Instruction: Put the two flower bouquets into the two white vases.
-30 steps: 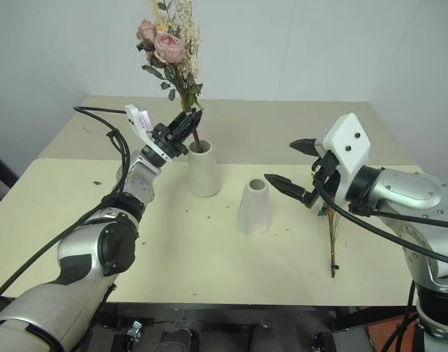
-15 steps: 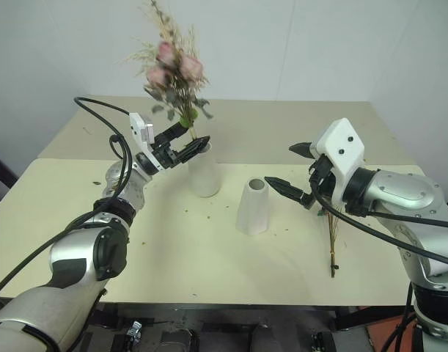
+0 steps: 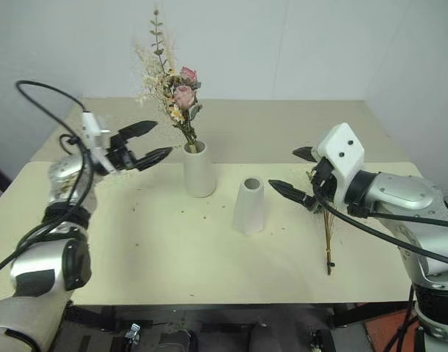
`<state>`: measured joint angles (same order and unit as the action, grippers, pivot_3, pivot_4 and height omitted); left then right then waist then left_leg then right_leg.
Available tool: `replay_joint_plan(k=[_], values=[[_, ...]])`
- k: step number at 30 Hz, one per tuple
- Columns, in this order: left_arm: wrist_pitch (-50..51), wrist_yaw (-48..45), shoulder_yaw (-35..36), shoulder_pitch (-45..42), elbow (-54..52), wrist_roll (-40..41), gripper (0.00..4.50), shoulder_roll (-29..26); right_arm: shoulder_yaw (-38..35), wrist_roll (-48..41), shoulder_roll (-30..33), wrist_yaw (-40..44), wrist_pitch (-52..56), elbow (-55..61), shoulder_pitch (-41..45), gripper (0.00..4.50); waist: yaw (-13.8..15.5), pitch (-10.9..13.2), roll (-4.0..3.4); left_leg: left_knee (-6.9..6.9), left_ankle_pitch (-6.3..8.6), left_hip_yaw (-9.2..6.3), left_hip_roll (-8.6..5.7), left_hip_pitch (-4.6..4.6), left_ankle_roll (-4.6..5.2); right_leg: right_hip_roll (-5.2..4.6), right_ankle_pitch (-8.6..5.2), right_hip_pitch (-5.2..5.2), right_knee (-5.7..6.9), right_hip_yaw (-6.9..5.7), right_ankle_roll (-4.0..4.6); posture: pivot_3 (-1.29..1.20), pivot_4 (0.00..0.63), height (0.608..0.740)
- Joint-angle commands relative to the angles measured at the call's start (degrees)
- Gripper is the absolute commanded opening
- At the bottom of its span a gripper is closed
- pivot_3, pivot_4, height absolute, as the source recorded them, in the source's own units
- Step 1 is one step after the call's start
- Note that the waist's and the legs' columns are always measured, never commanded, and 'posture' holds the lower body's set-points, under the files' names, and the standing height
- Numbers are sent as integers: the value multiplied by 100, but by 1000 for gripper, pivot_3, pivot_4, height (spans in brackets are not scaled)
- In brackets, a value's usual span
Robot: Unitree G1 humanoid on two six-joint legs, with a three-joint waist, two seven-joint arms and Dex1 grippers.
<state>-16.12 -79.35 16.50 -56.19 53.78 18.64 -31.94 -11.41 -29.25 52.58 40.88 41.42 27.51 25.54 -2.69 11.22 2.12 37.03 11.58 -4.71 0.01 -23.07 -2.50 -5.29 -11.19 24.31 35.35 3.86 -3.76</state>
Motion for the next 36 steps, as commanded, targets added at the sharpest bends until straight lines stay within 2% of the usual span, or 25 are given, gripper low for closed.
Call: replay_joint_plan(k=[1,3,6,9,12,14,18,25,35,36], values=[[841,-402,160,783,-1553,574,4456,-608,-694,-21,311,-55,297,-58,-200,4500,-9,0,-1,0,0,0,2,2,0,1,0,0,1,0,0,0,150,740],[1565,-585,174,1495,-2804,1007,4456,-936,-917,-191,642,47,907,-364,-284,4500,-10,1,-2,1,0,1,3,7,0,1,0,-2,9,2,1,0,150,740],[2259,-327,55,2220,-4366,1435,4456,-1061,-983,-191,1067,191,1315,-684,-507,4500,83,1,-2,1,0,1,5,14,0,0,-3,-7,14,2,5,0,150,740],[2636,115,-93,2559,-5344,1573,4456,-992,-813,-45,1277,166,1517,-1014,-558,4500,153,-1,-4,6,-1,3,8,25,1,4,-11,-17,17,1,1,0,150,740],[3207,613,-512,2543,-6044,1454,4456,-1033,-348,88,1303,65,1874,-1500,-396,4500,150,-2,-3,10,-2,9,8,30,3,4,-33,-21,20,4,-33,0,150,740],[3498,867,-750,2378,-6286,1419,4456,-1031,34,167,1252,-15,2186,-1805,-137,4500,127,-2,-3,12,-3,12,8,30,4,6,-33,-18,22,6,-33,0,150,740],[3446,967,-1013,2144,-6475,1437,4456,-879,592,401,1039,-146,2410,-2326,164,4500,23,-2,-3,10,-3,12,8,28,5,8,-36,-13,28,10,-29,0,150,740],[3299,1097,-1238,1809,-6221,1217,4456,-702,876,561,494,-285,2545,-2944,738,4500,-9,-2,-5,10,-1,13,6,26,7,8,-33,-9,30,12,-23,0,150,740],[3060,1111,-1348,1819,-6056,990,4456,-655,1287,1058,-115,-411,2246,-4065,1319,4500,8,-2,-5,11,-1,12,4,23,8,6,-31,-9,27,12,-19,0,150,740],[3051,1125,-1338,1834,-6061,982,4493,-662,1331,1101,-151,-390,2213,-4196,1370,4323,8,-2,-5,10,-1,12,4,23,8,7,-30,-8,27,12,-18,0,150,740]])
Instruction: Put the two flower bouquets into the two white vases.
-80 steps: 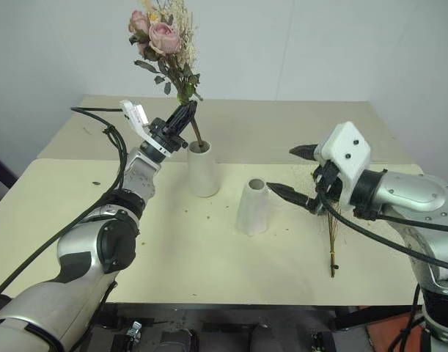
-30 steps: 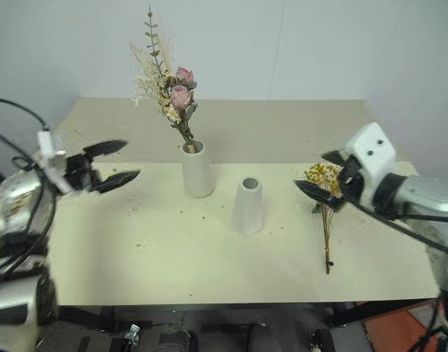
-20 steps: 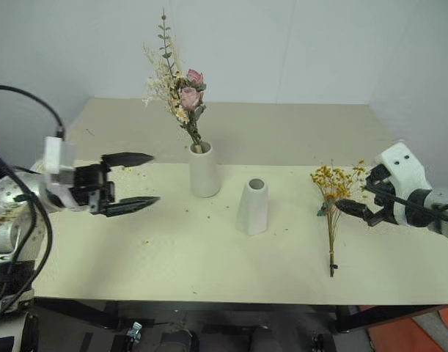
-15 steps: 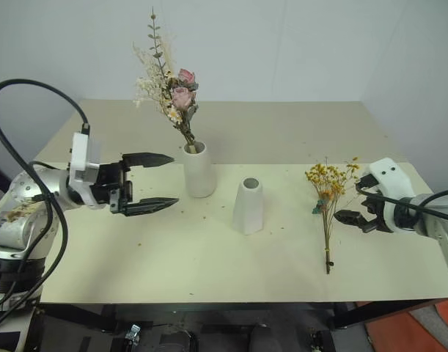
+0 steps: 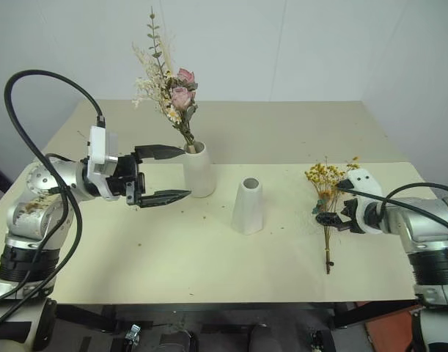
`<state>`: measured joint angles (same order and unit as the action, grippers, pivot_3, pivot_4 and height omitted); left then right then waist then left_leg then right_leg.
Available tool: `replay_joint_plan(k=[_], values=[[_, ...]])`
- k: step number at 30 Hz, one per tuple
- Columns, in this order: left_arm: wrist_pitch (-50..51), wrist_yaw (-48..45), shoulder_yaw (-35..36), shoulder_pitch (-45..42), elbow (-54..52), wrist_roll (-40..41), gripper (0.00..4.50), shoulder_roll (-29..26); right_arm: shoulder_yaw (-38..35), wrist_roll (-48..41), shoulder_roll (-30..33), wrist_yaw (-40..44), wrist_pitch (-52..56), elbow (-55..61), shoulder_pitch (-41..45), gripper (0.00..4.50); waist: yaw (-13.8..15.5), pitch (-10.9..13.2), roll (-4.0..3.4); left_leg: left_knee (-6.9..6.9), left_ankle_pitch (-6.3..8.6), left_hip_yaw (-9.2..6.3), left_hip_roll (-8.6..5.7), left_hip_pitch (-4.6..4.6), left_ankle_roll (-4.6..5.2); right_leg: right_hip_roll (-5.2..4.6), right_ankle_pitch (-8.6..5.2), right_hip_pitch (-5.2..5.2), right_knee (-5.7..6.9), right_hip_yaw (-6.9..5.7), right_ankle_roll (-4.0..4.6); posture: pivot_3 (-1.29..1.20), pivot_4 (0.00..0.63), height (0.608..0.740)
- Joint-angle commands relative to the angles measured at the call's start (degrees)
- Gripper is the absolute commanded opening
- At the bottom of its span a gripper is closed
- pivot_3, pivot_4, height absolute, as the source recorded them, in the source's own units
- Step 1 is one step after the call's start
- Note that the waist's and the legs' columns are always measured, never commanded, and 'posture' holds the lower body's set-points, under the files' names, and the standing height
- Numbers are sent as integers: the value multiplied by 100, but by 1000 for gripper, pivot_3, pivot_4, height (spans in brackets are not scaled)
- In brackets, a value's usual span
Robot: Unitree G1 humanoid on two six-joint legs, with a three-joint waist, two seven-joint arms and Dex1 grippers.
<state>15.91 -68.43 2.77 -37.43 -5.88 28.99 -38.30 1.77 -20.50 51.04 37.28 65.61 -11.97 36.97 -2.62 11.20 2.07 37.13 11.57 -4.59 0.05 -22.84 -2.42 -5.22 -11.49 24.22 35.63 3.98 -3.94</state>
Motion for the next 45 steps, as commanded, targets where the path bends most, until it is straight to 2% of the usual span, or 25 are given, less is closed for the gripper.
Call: replay_joint_plan(k=[1,4,13,17,21,24,26,28,30,35,41,45], values=[[-167,48,42,-29,-95,-63,4500,-32,36,252,-25,-4,-237,-345,264,4131,1,0,-1,-1,0,0,0,0,0,-1,4,2,1,0,7,0,150,740],[-193,89,72,45,-120,-84,4500,-57,86,330,-78,62,-253,-489,357,3271,-4,0,0,-1,0,0,0,-1,0,-1,14,1,0,0,22,0,150,740],[-218,269,150,199,-238,-88,4500,-73,144,516,-117,119,-217,-518,414,61,-2,0,0,0,0,0,0,0,1,0,14,1,1,0,22,0,150,740],[-288,298,133,222,-185,-183,4500,-123,-300,670,-266,-445,-575,-290,504,21,-19,0,-1,-1,1,0,0,0,1,0,14,1,1,0,22,0,150,740],[-292,317,182,152,-116,-178,4500,-131,-1224,784,-701,-1407,-1946,452,657,21,-34,5,-9,-1,0,0,0,-1,1,0,14,7,6,2,22,0,150,740],[-310,331,146,83,-45,-213,4500,-125,-1762,668,-1304,-1798,-3605,1171,658,21,-34,5,-9,-8,1,-1,1,-1,1,2,14,9,4,1,22,0,150,740],[-300,328,129,47,-28,-201,4500,-117,-1995,510,-1652,-2076,-3785,1524,816,21,-33,5,-9,-12,1,-1,2,-1,1,2,14,8,3,0,22,0,150,740],[-235,325,144,-16,-5,-102,4500,-70,-2612,-583,-2260,-2062,-3832,2030,1048,21,-24,5,-8,-11,1,-2,1,-2,1,0,16,8,5,0,26,0,150,740],[-183,324,153,-52,-5,-37,4500,-37,-2909,-1326,-2714,-1862,-4169,2470,1117,21,-12,6,-9,-12,0,-4,1,-1,1,0,18,7,8,0,29,0,150,740],[-114,303,108,-70,-19,-25,4500,-15,-2735,-2178,-2985,-1776,-3844,2906,934,21,7,6,-10,-10,1,-5,0,0,1,-2,19,3,9,-2,30,0,150,740],[-126,260,61,-20,23,-74,4500,64,-2236,-2500,-3172,-1426,-4031,3488,357,21,-18,6,-11,-13,1,-4,4,8,2,4,16,5,16,-1,34,0,150,740],[-113,267,33,7,40,-117,4500,91,-2035,-2494,-3292,-1337,-4142,3466,163,21,-29,6,-11,-13,1,-4,3,8,2,3,16,6,18,0,34,0,150,740]])
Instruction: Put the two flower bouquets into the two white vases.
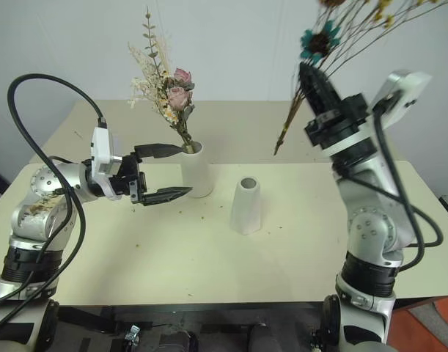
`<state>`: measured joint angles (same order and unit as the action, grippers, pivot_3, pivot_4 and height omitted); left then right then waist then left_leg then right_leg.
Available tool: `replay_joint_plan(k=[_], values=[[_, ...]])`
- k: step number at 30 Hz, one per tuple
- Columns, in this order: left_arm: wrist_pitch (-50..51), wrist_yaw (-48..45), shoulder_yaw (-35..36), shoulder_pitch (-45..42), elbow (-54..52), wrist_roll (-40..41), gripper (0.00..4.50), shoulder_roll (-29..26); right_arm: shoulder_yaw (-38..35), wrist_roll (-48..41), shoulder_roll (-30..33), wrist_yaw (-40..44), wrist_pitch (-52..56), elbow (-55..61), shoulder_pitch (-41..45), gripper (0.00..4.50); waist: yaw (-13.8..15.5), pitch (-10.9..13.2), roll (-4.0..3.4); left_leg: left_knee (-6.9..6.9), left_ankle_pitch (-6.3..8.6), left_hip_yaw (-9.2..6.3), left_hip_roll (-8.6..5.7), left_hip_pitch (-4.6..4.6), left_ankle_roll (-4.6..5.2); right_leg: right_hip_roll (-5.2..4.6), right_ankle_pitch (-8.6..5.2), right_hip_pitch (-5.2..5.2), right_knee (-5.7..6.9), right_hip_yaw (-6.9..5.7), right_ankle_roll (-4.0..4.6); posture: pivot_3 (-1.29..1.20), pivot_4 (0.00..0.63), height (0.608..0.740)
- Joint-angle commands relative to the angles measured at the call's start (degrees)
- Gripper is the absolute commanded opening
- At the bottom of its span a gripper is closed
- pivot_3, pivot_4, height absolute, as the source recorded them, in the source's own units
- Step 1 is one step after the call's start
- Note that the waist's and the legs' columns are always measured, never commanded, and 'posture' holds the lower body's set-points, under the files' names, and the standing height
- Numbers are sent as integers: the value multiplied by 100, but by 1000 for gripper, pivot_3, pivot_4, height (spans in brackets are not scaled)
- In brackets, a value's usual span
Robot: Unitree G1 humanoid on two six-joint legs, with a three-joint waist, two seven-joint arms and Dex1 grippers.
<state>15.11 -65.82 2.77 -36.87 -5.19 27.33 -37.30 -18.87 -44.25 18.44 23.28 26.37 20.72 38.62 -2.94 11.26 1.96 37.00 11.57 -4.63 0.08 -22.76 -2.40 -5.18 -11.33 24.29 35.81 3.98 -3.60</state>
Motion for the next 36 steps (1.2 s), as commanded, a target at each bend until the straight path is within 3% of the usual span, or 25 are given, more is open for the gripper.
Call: replay_joint_plan(k=[1,28,36], values=[[-38,9,25,-35,-27,32,4500,-8,67,-119,-57,73,-227,163,-25,21,7,0,0,0,0,0,0,1,0,0,0,-1,0,0,0,0,150,740],[-67,96,94,211,-179,10,4500,-70,893,353,-329,917,-773,-505,-753,21,14,0,0,-1,0,0,1,1,0,1,-1,0,-3,0,-1,0,150,740],[-79,146,60,243,-218,10,4500,-46,1054,480,-471,1707,-1330,-712,-1194,21,19,0,-1,-1,0,0,0,0,0,0,-1,0,-4,0,-1,0,150,740]])
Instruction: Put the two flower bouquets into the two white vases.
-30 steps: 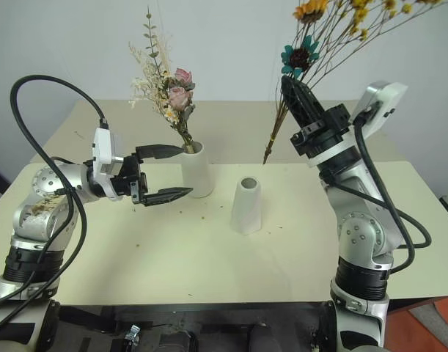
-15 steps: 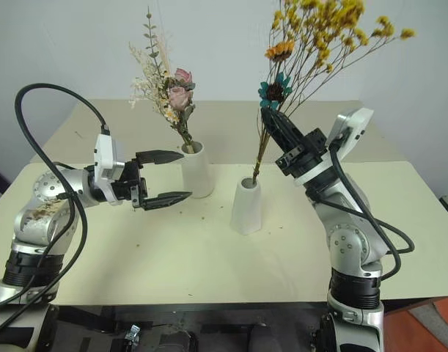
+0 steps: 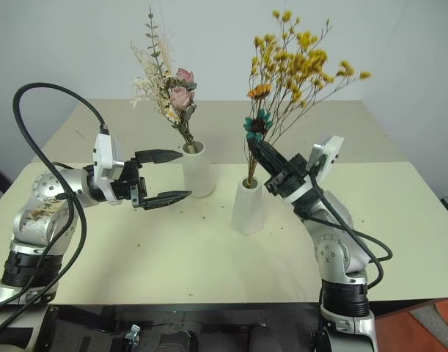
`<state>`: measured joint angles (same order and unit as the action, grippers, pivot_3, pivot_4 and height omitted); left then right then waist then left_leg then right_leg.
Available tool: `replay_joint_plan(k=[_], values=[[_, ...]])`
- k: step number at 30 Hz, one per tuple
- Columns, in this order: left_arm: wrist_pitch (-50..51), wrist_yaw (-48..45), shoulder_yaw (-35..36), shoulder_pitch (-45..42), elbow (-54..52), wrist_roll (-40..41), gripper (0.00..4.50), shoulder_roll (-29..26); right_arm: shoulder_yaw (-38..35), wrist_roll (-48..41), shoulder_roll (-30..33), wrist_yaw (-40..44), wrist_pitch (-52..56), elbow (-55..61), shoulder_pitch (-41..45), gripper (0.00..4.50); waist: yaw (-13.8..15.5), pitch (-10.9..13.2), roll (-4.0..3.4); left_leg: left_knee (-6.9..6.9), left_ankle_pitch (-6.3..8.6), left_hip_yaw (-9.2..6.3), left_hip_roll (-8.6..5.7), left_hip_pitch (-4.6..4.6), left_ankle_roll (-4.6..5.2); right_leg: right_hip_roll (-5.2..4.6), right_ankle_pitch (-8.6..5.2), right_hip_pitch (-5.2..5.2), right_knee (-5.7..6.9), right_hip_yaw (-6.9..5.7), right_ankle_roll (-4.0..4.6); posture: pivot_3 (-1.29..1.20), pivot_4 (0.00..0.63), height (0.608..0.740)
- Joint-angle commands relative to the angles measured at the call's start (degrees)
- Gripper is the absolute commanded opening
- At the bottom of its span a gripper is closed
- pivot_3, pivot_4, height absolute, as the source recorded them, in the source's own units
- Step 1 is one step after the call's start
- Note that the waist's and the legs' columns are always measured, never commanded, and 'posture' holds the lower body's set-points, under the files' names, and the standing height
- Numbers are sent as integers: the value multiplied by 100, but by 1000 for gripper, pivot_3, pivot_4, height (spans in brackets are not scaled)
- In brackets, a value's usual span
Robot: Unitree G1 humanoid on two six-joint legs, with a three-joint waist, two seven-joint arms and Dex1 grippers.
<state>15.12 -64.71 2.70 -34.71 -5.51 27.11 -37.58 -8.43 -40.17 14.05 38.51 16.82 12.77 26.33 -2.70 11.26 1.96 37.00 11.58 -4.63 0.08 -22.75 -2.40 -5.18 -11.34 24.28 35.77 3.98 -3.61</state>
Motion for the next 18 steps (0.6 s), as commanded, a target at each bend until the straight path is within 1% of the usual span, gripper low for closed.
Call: replay_joint_plan(k=[1,6,9,13,14,18], values=[[-81,38,63,29,-189,30,4500,-19,17,130,-54,194,-466,55,22,21,-14,0,0,0,0,0,0,1,0,1,0,0,1,0,0,0,150,740],[-93,33,63,12,-155,22,4500,-20,122,287,-105,310,-702,-56,-41,21,-10,0,0,0,0,0,2,3,0,3,0,0,2,0,0,0,150,740],[-93,42,63,12,-153,24,4500,-11,125,221,-81,386,-624,-71,-39,752,-5,0,0,0,0,0,2,3,0,3,0,0,2,0,0,0,150,740],[-51,23,85,37,-192,105,4500,6,138,348,22,345,-598,17,-101,2223,-4,0,0,0,0,0,2,3,0,3,0,0,2,0,0,0,150,740],[-42,18,87,36,-199,119,4500,9,142,378,68,355,-589,37,-121,2447,-1,0,0,0,0,0,2,3,0,3,0,0,2,0,0,0,150,740],[-74,17,93,21,-150,95,4500,11,81,375,242,201,-408,98,-243,3746,4,0,0,0,0,0,2,3,0,3,0,0,1,0,0,0,150,740]])
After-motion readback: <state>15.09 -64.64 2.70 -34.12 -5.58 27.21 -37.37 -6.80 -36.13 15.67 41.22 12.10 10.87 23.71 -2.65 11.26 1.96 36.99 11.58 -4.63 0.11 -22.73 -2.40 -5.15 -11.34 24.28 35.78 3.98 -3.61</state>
